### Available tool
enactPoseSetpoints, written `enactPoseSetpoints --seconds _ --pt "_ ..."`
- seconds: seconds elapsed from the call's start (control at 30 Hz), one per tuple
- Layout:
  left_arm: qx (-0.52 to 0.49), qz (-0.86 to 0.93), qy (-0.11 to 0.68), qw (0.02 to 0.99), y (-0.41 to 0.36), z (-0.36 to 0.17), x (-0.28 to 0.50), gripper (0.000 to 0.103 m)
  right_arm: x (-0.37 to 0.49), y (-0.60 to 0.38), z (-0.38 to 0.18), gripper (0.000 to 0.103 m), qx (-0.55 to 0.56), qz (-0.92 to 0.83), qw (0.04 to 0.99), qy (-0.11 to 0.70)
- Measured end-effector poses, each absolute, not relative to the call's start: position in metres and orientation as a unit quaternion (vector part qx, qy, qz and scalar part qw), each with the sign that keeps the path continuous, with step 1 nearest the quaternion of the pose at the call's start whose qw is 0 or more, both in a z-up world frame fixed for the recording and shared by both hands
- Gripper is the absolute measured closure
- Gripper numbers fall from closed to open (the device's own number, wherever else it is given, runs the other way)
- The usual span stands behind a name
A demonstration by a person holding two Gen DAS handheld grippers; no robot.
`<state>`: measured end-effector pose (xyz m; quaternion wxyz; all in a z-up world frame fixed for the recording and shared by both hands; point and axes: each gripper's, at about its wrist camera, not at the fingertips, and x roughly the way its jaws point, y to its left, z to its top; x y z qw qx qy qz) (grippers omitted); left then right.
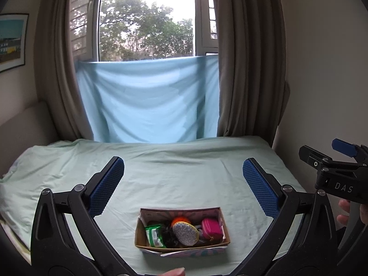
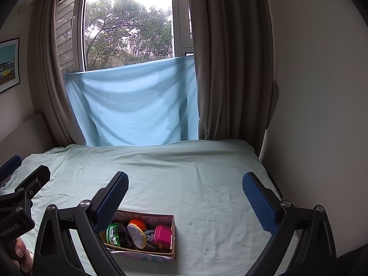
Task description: Organize soft objects
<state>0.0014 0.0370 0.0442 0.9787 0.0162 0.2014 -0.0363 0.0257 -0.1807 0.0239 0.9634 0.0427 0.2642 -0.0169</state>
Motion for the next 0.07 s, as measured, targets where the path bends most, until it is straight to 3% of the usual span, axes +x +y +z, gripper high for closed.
enactPoseSetpoints --seconds 0.07 --pt "0.014 -0.035 0.206 0.978 0.0367 0.0424 0.0041 0.000 0.0285 -0.1816 0.0218 0.004 0.043 -0.016 0.962 0.268"
